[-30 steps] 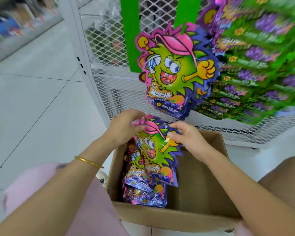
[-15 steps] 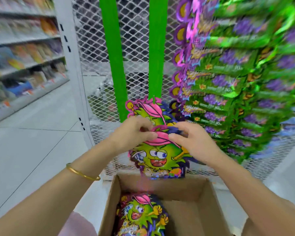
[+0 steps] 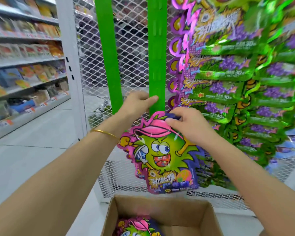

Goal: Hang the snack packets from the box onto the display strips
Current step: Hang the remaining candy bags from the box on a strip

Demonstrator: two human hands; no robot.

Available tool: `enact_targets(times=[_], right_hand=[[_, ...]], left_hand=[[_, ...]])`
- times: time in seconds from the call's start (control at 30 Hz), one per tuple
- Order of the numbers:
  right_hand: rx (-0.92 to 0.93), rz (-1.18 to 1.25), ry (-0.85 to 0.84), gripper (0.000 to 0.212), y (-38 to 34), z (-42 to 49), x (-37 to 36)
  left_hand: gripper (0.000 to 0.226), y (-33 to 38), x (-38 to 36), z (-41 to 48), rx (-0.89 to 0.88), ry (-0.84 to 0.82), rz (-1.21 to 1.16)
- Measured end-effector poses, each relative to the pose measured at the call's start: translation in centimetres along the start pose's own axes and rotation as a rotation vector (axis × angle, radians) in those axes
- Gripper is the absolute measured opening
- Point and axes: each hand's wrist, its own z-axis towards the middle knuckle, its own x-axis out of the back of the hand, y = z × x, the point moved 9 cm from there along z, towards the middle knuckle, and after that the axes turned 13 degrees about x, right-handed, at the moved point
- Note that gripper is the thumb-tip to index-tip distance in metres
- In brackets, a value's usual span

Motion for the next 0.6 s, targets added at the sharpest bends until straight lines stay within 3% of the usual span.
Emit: enact_targets(times=[0.13,0.33,0.6], right_hand=[[0.024,-0.077,0.082,0.014,-0.7,1.2,0.9],[0.031,-0.297,0.194,0.019,-2.0,1.5,3.0],[-0.04,-0.4,0.21,0.019,-1.7,1.0,3.7]], left_hand=[[0.035,0.7,-0.4,-0.9,0.022,-0.061,0.026],[0.022,1.3,-0.2,-1.9,0.108,-0.062,-0.022],[0.036,1.1,0.1,-2.7,0.173,0.026,-0.12]])
